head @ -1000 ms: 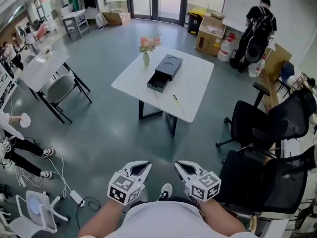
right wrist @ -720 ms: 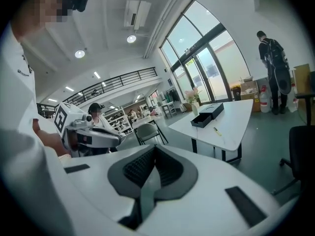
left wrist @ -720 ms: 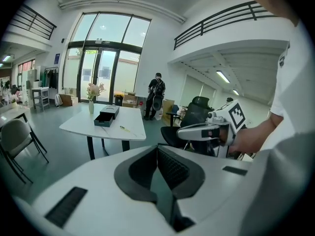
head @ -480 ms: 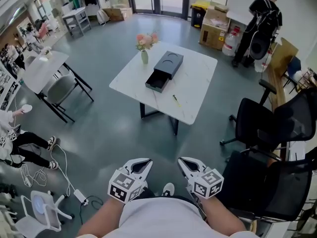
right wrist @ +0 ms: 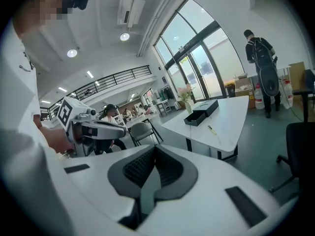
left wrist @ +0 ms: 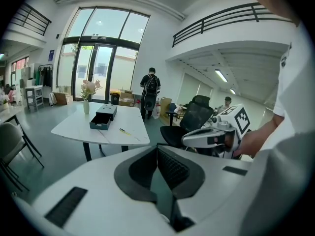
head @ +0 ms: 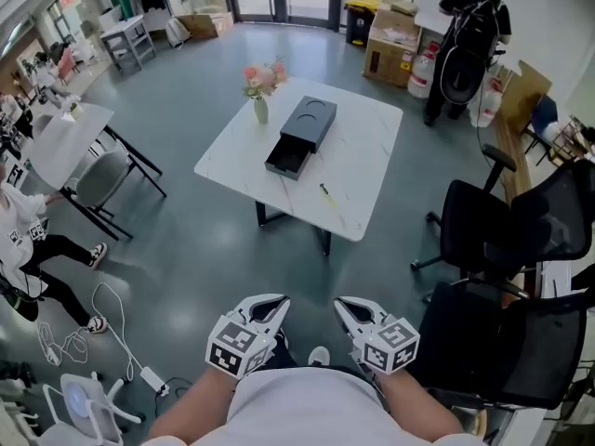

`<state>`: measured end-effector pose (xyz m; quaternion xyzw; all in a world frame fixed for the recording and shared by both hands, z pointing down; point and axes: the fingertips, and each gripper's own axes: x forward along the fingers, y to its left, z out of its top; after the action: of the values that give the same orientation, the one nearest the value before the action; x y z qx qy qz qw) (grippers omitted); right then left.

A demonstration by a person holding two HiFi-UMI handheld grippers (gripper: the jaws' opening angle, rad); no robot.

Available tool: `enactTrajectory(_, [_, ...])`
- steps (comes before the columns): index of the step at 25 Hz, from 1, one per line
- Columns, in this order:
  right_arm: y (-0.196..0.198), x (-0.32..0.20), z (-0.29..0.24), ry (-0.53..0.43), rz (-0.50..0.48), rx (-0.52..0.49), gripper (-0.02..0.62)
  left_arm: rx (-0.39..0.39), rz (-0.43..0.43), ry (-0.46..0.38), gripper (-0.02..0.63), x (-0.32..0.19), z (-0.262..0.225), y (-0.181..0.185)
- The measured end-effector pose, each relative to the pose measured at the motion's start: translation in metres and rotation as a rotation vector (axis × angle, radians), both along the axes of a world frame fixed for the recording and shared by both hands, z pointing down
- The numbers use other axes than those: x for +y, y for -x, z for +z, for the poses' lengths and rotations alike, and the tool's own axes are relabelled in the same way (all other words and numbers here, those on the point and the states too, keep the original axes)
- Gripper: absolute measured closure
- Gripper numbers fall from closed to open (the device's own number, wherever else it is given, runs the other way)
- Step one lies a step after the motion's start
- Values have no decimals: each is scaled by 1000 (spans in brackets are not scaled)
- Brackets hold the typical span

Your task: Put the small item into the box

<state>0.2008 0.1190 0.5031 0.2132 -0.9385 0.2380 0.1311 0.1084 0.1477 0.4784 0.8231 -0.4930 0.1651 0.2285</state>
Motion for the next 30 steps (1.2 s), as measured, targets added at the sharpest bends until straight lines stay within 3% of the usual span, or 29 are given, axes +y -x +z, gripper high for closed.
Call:
enactTrajectory(21, [155,-115,-11,-42,48,92,580,46,48,-15,591,-123,3,164])
enactTrajectory(30, [184,-130,12,3,121,150,580,67,90,27,591,-143,26,209])
